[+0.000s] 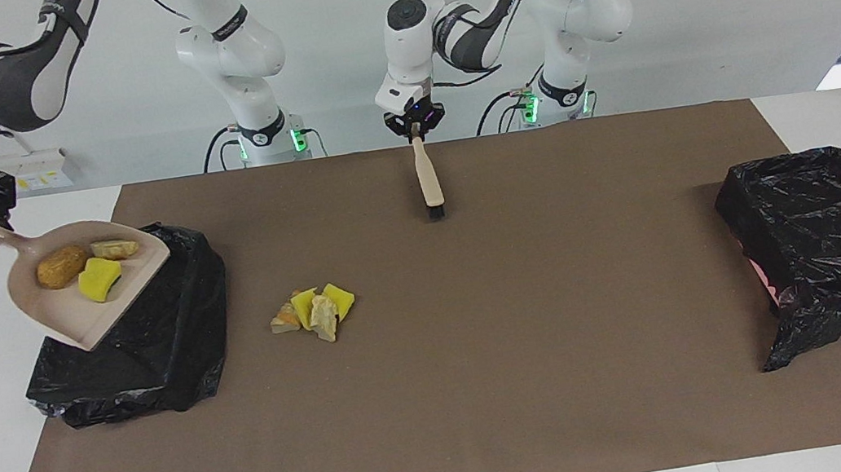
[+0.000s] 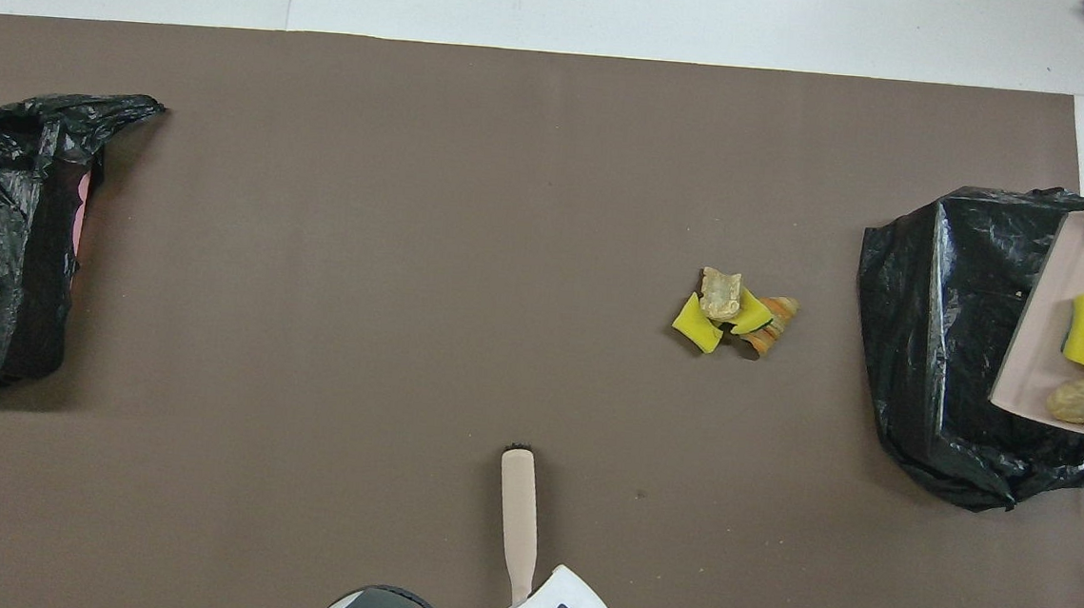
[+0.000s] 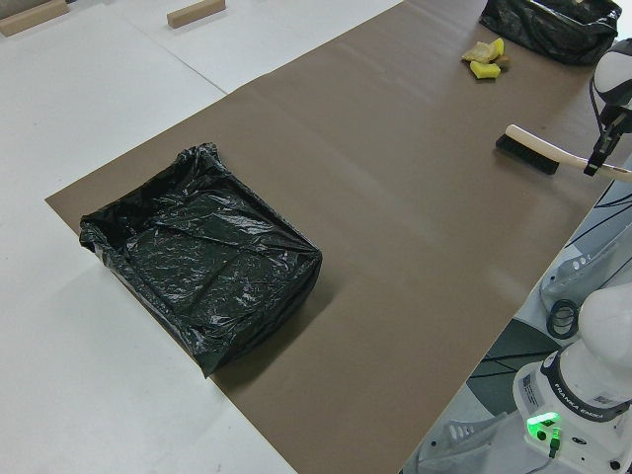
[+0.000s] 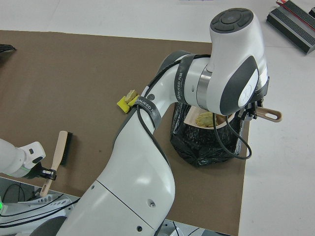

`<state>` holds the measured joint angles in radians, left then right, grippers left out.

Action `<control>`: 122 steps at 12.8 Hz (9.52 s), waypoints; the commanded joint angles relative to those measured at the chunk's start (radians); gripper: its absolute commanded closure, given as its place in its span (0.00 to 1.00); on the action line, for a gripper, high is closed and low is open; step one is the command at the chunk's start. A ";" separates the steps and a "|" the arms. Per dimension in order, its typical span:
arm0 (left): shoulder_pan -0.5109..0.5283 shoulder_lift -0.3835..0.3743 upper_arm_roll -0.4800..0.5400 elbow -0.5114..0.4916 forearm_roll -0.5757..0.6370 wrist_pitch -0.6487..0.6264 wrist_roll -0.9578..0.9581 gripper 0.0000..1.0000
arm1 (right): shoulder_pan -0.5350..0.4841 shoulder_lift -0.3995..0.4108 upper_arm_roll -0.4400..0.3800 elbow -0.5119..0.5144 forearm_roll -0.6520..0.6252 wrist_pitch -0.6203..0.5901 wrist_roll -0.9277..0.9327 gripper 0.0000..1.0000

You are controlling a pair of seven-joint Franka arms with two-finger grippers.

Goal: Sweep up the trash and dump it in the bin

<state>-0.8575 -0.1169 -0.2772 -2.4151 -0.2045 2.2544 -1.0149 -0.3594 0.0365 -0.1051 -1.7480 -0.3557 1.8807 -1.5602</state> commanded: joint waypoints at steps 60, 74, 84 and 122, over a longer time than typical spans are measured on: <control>0.779 0.077 0.227 0.906 0.160 -0.838 1.020 0.00 | 0.721 0.589 0.374 0.317 0.314 0.253 2.183 1.00; 0.733 0.097 0.227 0.896 0.152 -0.716 1.000 0.00 | 0.711 0.205 0.387 0.184 0.388 -0.286 2.023 0.00; 0.467 0.397 0.227 0.864 0.218 -0.348 0.756 0.00 | 0.855 -0.227 0.389 -0.536 0.742 0.021 2.147 0.00; 0.325 0.453 0.224 0.679 0.255 -0.236 1.588 1.00 | 0.516 -0.213 0.377 -0.479 0.264 -0.224 1.927 1.00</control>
<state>-0.5306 0.3993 -0.0508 -1.6584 0.0929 2.0236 0.5004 0.1893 -0.1950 0.2561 -2.2440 0.0009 1.6651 0.4102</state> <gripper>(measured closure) 0.687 0.740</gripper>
